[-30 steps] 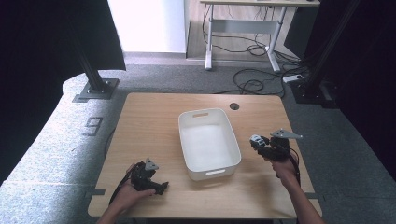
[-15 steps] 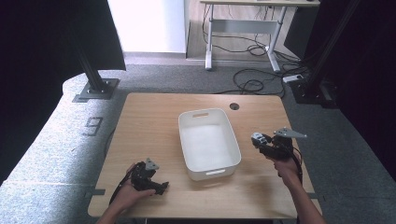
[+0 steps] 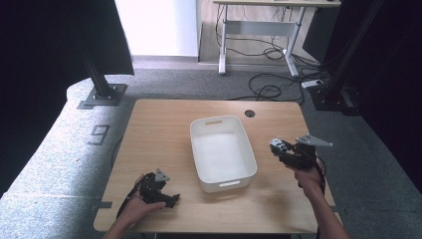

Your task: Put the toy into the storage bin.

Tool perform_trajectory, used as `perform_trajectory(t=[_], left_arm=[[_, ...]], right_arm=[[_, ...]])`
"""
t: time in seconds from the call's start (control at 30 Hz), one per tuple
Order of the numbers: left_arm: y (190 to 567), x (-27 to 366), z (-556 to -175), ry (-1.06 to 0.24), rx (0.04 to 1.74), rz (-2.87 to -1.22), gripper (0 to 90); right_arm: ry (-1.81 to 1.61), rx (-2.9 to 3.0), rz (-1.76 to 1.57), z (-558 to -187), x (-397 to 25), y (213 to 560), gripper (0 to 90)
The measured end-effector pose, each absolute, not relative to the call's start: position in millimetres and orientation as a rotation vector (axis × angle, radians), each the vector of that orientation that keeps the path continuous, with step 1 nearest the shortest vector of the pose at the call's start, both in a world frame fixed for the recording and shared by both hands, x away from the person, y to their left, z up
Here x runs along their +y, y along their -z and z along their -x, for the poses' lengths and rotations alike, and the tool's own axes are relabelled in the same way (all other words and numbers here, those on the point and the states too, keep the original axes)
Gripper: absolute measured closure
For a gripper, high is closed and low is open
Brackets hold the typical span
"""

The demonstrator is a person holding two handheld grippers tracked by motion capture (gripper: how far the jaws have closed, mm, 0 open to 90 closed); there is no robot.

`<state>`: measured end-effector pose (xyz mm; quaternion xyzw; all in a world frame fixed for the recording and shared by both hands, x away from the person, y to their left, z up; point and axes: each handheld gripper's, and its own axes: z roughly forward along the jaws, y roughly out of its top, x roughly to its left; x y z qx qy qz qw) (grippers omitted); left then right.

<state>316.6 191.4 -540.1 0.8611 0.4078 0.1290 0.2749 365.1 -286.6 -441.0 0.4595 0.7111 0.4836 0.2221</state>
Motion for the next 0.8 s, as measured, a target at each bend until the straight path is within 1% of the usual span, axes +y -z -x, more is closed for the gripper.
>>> perform_trajectory(t=[0.5, 0.8], left_arm=[[540.2, 191.5, -316.3, -0.346, 1.095, -2.315, 0.3], [540.1, 191.5, -316.3, -0.346, 1.095, -2.315, 0.2]], right_arm=[[-1.355, 1.962, -1.25, -359.7, -285.6, 432.7, 50.5], [-1.371, 1.982, -1.213, -357.4, -275.4, 426.5, 50.5]])
